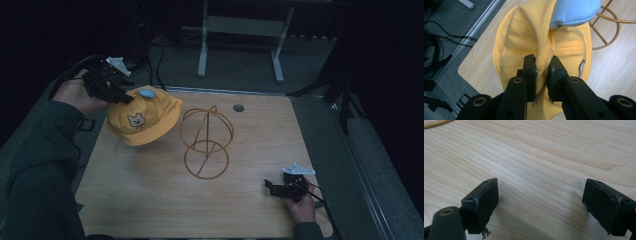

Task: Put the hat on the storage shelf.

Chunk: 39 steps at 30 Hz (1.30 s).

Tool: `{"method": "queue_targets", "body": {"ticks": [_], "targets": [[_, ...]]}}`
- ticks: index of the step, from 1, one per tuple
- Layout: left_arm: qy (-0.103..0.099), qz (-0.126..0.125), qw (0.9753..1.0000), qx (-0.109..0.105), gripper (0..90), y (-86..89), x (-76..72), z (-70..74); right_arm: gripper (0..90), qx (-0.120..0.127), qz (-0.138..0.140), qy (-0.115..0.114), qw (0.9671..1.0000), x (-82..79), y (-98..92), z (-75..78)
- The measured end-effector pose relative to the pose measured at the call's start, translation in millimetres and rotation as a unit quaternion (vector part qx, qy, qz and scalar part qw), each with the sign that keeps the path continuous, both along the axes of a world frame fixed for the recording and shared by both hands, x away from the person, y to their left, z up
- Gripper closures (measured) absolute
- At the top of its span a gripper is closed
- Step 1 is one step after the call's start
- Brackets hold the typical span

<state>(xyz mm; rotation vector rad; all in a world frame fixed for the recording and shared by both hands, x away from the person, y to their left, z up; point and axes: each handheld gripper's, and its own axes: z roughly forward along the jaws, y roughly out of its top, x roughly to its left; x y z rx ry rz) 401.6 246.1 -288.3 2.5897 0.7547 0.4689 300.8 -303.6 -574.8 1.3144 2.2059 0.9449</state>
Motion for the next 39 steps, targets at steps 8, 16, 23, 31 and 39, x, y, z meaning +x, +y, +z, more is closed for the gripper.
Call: {"method": "queue_targets", "body": {"ticks": [8, 16, 23, 31, 39], "targets": [[-0.009, -0.008, 0.9998, -0.015, 78.8, 3.1, -7.4, 5.5, 13.6, 0.0, 0.0, 0.0, 1.0, 0.0, 0.0, 0.0], [-0.012, -0.016, 0.9994, -0.029, 78.8, 5.8, -11.6, 11.3, 13.5, 0.0, 0.0, 0.0, 1.0, 0.0, 0.0, 0.0], [-0.016, -0.024, 0.9987, -0.043, 78.9, 4.6, -14.6, 16.6, 13.6, 0.0, 0.0, 0.0, 1.0, 0.0, 0.0, 0.0], [-0.023, -0.032, 0.9981, -0.048, 78.9, 0.5, -18.3, 22.0, 13.5, 0.0, 0.0, 0.0, 1.0, 0.0, 0.0, 0.0], [-0.025, -0.048, 0.9968, -0.059, 79.0, -2.7, -22.3, 26.7, 13.5, 0.0, 0.0, 0.0, 1.0, 0.0, 0.0, 0.0]]}}
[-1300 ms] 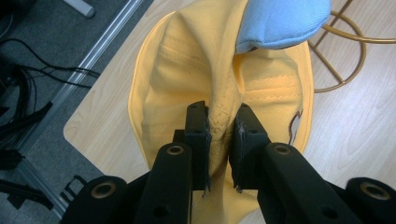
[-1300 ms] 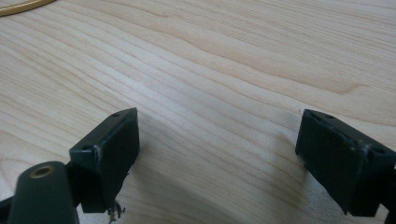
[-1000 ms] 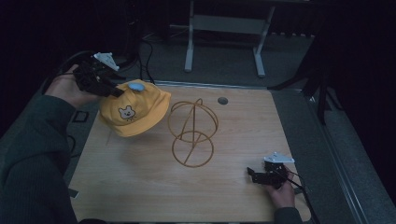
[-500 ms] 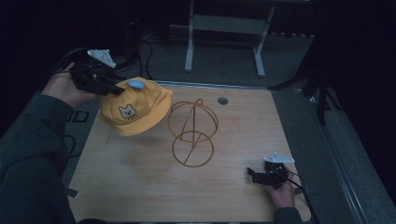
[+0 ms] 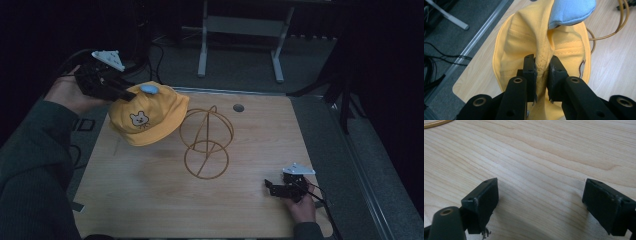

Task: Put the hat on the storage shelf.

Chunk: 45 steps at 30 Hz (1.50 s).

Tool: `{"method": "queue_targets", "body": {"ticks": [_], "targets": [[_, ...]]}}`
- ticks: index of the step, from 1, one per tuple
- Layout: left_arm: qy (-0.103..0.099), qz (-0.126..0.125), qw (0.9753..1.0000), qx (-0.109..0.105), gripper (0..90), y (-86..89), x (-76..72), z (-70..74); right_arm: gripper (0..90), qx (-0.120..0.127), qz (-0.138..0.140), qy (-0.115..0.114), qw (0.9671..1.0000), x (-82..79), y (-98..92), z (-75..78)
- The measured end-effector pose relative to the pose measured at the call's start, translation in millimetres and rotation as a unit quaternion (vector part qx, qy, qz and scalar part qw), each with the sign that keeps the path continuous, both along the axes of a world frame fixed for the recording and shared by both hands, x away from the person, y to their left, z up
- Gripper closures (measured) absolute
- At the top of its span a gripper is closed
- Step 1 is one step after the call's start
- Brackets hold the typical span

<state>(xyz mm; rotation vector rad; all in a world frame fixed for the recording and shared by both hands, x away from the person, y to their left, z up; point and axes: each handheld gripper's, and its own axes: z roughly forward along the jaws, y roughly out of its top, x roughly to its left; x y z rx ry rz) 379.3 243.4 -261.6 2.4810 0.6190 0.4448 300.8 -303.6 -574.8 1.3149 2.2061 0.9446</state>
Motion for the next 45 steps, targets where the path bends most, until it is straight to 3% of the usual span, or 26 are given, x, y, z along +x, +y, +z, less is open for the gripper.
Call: {"method": "queue_targets", "body": {"ticks": [12, 25, 35, 44, 45], "targets": [[-0.003, -0.023, 0.9997, 0.009, 79.0, -14.4, -4.0, 8.8, 13.5, 0.0, 0.0, 0.0, 1.0, -0.1, 0.0, 0.0], [-0.001, -0.044, 0.999, 0.001, 79.0, -25.9, -3.5, 13.6, 13.5, 0.0, 0.0, 0.0, 1.0, 0.0, 0.0, 0.0], [-0.004, -0.067, 0.9976, -0.012, 79.0, -37.7, -4.9, 20.4, 13.5, 0.0, 0.0, 0.0, 1.0, 0.0, 0.0, 0.0], [-0.007, -0.089, 0.9959, -0.008, 79.0, -50.1, -5.7, 28.3, 13.5, 0.0, 0.0, 0.0, 1.0, 0.1, -0.1, 0.0], [-0.009, -0.097, 0.9951, -0.02, 79.0, -54.0, -6.6, 30.8, 13.5, -0.001, 0.0, 0.0, 1.0, 0.1, -0.1, 0.0]]}}
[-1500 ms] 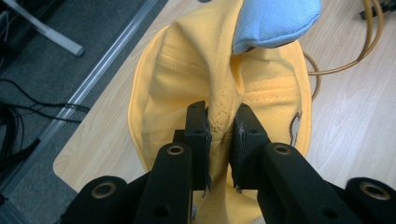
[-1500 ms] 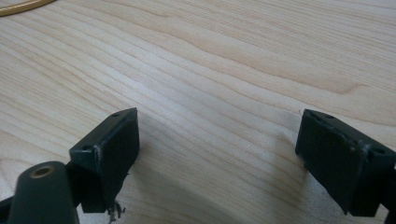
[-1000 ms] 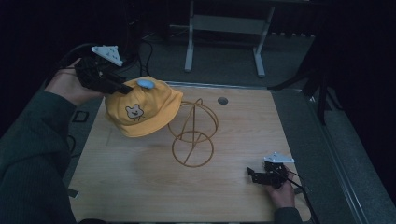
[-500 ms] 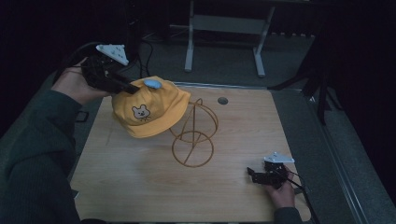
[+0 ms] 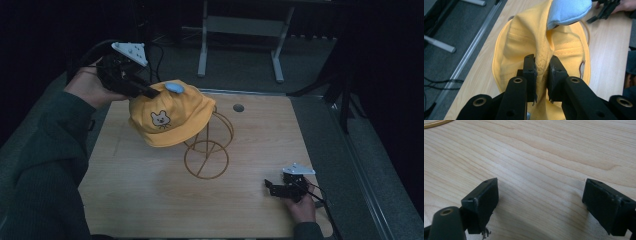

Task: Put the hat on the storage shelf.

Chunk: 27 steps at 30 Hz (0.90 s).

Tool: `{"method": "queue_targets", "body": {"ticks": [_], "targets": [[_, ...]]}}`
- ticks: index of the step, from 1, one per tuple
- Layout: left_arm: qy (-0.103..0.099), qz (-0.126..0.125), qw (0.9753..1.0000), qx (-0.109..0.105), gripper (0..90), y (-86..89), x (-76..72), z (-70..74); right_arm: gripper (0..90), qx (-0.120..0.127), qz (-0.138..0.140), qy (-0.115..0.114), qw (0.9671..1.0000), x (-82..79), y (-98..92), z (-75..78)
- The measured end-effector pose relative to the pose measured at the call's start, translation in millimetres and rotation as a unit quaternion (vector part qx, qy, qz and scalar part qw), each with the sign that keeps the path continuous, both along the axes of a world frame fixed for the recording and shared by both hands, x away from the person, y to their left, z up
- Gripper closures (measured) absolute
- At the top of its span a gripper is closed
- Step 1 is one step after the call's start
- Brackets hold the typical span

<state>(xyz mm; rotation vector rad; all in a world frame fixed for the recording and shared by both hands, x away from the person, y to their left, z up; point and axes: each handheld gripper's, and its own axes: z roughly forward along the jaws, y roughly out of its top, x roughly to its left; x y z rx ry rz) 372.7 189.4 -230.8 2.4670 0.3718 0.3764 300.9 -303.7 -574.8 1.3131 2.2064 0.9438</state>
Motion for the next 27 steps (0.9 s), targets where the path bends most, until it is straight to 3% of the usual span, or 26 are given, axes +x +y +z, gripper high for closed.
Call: {"method": "queue_targets", "body": {"ticks": [14, 27], "targets": [[-0.006, -0.032, 0.9995, 0.0, 79.0, -27.5, 0.5, 11.5, 13.5, 0.0, 0.0, 0.0, 1.0, 0.0, 0.0, 0.0], [-0.007, -0.05, 0.9987, 0.006, 79.0, -56.2, 6.7, 9.1, 13.5, 0.0, 0.0, 0.0, 1.0, 0.0, 0.0, 0.0]]}}
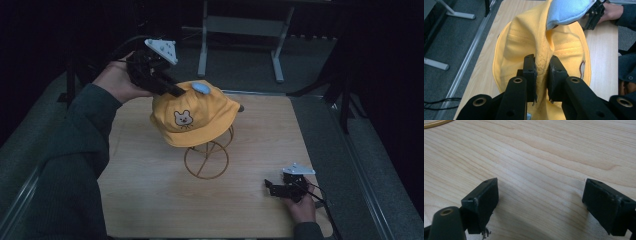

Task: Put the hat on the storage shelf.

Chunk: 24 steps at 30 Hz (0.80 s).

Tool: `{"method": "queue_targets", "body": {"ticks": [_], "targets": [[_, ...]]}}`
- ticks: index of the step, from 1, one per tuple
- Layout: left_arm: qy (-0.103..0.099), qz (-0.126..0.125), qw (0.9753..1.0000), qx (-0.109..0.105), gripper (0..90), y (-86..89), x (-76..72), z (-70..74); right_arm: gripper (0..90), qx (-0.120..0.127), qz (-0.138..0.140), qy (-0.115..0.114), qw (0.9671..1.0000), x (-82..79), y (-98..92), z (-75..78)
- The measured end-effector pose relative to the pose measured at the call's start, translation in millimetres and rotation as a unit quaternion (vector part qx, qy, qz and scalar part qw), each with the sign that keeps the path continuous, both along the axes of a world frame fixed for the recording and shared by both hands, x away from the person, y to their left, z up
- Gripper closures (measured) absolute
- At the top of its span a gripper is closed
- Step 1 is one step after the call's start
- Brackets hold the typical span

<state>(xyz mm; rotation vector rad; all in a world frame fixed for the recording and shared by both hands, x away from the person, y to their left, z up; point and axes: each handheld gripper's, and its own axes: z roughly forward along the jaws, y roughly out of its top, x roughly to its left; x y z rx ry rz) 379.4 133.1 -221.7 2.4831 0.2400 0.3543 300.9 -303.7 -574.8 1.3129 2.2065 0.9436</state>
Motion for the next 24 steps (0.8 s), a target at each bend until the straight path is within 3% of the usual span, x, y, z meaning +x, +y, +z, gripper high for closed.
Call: {"method": "queue_targets", "body": {"ticks": [14, 24], "targets": [[-0.001, -0.02, 0.9997, 0.014, 78.6, -35.7, 7.6, -10.4, 13.6, 0.0, 0.0, 0.0, 1.0, 0.0, 0.0, 0.0], [-0.004, -0.031, 0.999, 0.031, 76.9, -69.4, 18.2, -33.6, 13.5, 0.0, 0.0, 0.0, 1.0, 0.0, 0.0, 0.0]]}}
